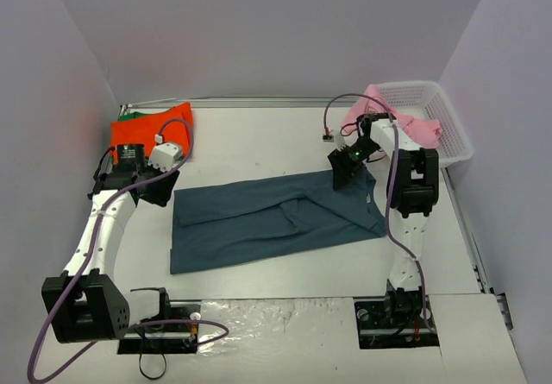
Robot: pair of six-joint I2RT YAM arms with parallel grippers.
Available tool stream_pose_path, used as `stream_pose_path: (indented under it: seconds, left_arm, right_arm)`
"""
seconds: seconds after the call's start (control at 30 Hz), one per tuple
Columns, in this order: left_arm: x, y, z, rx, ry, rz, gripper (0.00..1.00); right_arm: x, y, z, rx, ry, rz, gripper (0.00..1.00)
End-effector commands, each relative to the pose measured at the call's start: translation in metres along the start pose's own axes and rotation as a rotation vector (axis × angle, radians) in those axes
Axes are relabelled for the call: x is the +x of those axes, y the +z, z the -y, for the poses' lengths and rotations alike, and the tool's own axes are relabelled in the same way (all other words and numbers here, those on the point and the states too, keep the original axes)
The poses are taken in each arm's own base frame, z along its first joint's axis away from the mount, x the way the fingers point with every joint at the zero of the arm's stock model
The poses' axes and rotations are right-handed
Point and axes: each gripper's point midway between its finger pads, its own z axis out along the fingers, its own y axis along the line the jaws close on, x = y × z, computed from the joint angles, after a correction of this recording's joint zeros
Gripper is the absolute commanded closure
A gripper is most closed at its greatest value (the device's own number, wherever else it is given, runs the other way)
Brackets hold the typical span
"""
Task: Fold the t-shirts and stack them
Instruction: Fold the other side of the tshirt into a rectangle
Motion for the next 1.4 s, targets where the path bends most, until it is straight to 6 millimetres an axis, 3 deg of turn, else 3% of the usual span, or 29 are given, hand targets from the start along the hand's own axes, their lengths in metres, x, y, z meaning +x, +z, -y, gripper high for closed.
stream_pose_path:
  seconds: [0.0, 1.07, 1.37]
  left_arm:
    - [0.001, -0.011, -0.004, -0.032, -0.021, 0.006, 0.54]
    - [0.000, -0.012, 0.000, -0.009, -0.037, 0.034, 0.54]
    - [-0.001, -0.013, 0.001, -0.002, -0.040, 0.043, 0.54]
  right_arm:
    - [0.002, 0.010, -0.018, -0.079, -0.011, -0.032, 0.51]
    - [0.012, 0.015, -0.052, -0.141, -0.036, -0.074, 0.57]
    - [0.010, 0.011, -0.054, -0.128, -0.042, -0.073, 0.76]
